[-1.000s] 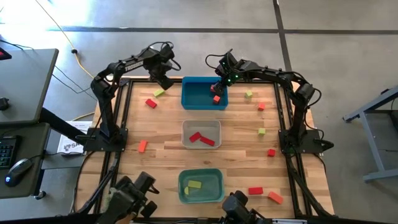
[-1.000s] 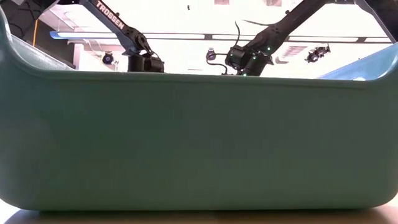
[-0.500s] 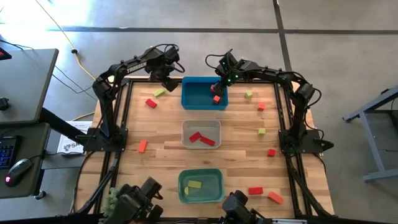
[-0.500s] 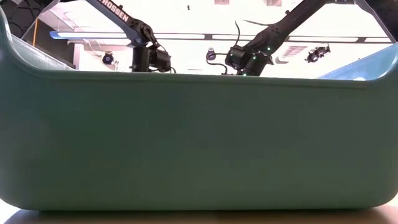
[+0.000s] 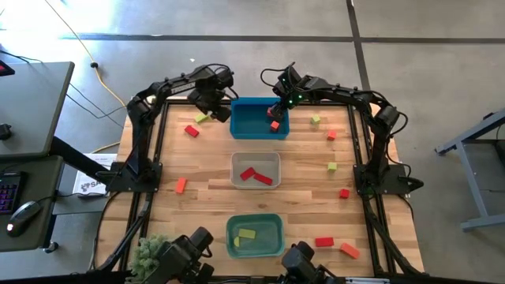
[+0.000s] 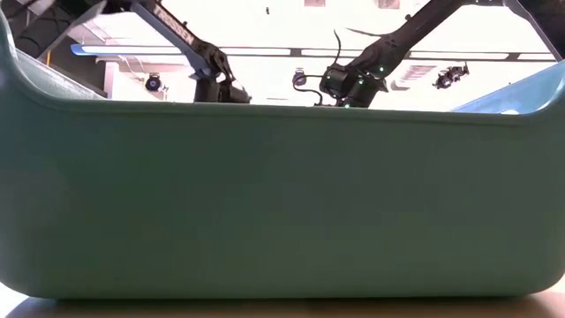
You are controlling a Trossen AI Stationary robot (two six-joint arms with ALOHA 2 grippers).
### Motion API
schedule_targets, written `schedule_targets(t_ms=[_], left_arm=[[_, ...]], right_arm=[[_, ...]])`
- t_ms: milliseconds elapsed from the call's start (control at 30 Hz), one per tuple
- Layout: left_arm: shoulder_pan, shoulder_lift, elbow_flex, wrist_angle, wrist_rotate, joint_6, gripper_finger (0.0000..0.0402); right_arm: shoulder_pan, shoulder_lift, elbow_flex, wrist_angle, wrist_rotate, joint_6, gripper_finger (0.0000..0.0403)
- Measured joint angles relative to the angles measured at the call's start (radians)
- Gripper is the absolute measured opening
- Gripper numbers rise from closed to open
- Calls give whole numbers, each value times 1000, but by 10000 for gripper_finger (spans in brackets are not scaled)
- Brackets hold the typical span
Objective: Sort & place blocks by color
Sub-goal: Put the light green block into the green bin
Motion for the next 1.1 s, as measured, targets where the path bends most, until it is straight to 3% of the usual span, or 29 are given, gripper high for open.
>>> schedule_targets(t_ms=[300, 467, 733, 1100], left_arm=[[0, 64, 3, -7, -68, 59, 166], [31, 64, 29, -7, -76, 10, 166], [99, 63, 74, 5, -30, -71, 165], [144, 96, 74, 6, -13, 8, 165]], right_arm=[[0, 0, 0, -19, -1, 0, 177], [0, 0, 0, -21, -2, -70, 177], [-1, 0, 0, -14, -3, -143, 177], [-1, 0, 0, 13, -5, -183, 177]])
